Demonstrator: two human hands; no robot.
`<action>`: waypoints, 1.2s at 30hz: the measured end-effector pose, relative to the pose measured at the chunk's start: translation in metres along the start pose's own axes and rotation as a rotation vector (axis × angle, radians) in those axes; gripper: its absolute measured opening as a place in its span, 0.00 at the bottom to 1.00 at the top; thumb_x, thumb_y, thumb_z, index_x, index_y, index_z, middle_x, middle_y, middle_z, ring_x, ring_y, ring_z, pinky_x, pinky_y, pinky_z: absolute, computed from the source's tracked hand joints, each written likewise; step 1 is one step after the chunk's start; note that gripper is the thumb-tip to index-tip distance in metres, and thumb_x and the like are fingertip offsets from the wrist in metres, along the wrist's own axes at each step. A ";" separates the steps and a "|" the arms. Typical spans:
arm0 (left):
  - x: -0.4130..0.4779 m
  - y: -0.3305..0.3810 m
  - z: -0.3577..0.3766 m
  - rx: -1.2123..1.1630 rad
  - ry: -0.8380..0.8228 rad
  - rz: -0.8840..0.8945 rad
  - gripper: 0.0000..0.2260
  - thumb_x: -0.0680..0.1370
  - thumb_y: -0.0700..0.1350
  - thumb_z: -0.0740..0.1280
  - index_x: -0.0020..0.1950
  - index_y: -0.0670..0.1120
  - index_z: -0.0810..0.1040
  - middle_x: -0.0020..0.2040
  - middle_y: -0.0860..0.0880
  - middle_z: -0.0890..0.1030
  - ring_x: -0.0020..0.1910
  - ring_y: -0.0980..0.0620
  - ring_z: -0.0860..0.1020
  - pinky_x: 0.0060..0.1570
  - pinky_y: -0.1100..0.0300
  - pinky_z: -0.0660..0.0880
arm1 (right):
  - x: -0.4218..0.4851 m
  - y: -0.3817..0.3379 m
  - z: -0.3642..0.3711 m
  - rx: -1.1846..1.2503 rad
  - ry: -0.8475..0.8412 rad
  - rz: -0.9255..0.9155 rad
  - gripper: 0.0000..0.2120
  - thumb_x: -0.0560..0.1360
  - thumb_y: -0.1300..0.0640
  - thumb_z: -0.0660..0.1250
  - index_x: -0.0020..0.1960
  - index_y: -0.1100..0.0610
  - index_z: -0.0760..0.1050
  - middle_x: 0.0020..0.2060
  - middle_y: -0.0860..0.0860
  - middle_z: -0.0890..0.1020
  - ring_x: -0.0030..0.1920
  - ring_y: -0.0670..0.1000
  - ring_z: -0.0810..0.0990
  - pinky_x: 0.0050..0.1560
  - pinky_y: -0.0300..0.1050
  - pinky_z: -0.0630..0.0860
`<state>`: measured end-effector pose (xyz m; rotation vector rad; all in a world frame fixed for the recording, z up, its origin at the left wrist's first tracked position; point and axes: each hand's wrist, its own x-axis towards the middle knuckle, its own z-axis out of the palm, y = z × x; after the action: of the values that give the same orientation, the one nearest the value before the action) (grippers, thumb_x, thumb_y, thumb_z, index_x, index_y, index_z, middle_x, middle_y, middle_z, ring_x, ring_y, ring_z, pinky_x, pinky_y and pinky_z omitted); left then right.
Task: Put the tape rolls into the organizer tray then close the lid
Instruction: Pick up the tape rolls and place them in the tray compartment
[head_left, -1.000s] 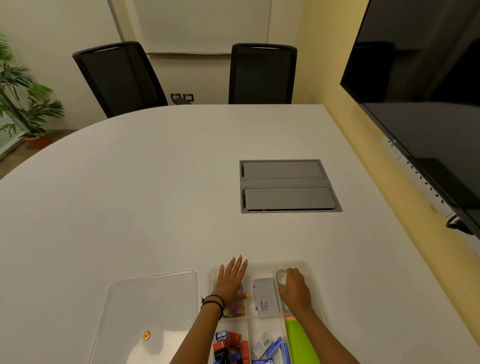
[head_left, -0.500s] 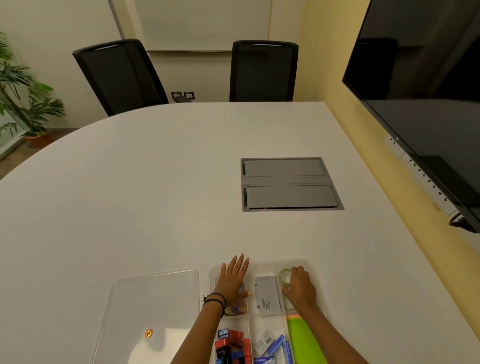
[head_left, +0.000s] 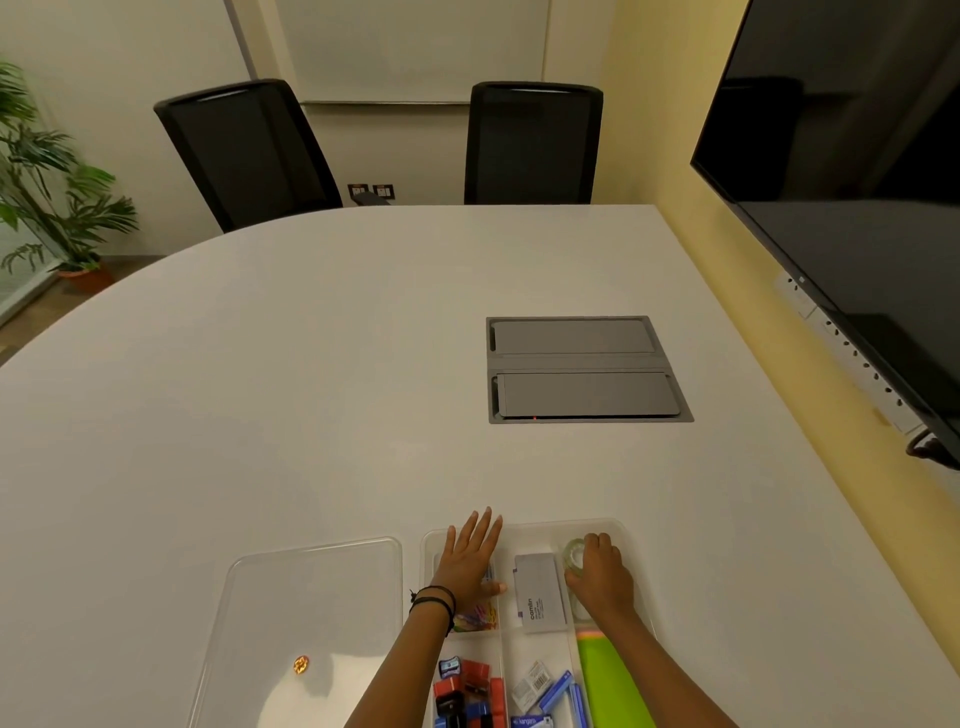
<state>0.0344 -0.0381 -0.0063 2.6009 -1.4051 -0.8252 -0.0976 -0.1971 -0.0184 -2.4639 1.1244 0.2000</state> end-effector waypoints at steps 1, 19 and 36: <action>0.000 0.000 0.000 -0.001 0.001 0.001 0.41 0.76 0.54 0.63 0.75 0.45 0.37 0.77 0.45 0.38 0.76 0.45 0.38 0.73 0.44 0.37 | 0.000 0.001 0.000 0.012 -0.001 0.001 0.23 0.71 0.54 0.67 0.62 0.61 0.66 0.59 0.57 0.72 0.57 0.56 0.73 0.49 0.47 0.76; 0.000 0.000 0.001 -0.014 0.002 -0.004 0.40 0.76 0.55 0.63 0.75 0.46 0.37 0.77 0.45 0.38 0.76 0.45 0.38 0.72 0.45 0.37 | -0.001 -0.001 -0.004 0.057 -0.001 0.052 0.22 0.70 0.56 0.69 0.60 0.62 0.67 0.59 0.58 0.72 0.56 0.56 0.74 0.50 0.48 0.77; 0.000 -0.001 0.001 -0.006 0.010 0.009 0.39 0.77 0.55 0.63 0.75 0.46 0.39 0.77 0.45 0.38 0.76 0.45 0.38 0.73 0.44 0.37 | -0.024 0.025 -0.022 -0.022 -0.071 -0.005 0.10 0.76 0.66 0.53 0.45 0.57 0.73 0.45 0.54 0.77 0.55 0.57 0.77 0.46 0.45 0.70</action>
<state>0.0344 -0.0374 -0.0073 2.5884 -1.4080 -0.8126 -0.1335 -0.2044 0.0006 -2.4584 1.0918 0.2976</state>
